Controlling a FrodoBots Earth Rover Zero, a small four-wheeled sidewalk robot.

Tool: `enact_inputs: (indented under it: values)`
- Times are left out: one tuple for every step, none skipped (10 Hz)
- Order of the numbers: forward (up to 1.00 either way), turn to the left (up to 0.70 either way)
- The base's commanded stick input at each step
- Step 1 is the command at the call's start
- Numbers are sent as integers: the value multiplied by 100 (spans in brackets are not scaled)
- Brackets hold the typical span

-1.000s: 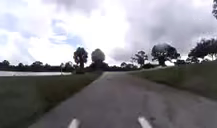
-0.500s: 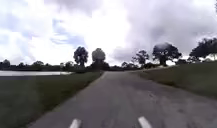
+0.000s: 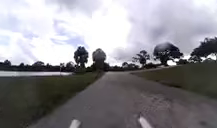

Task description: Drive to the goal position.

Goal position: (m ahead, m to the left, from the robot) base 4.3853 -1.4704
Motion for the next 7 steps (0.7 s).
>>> enact_inputs:
  values:
    - [70, 0]
    - [70, 0]
    - [70, 0]
    - [70, 0]
    - [70, 0]
    - [70, -13]
    - [70, -29]
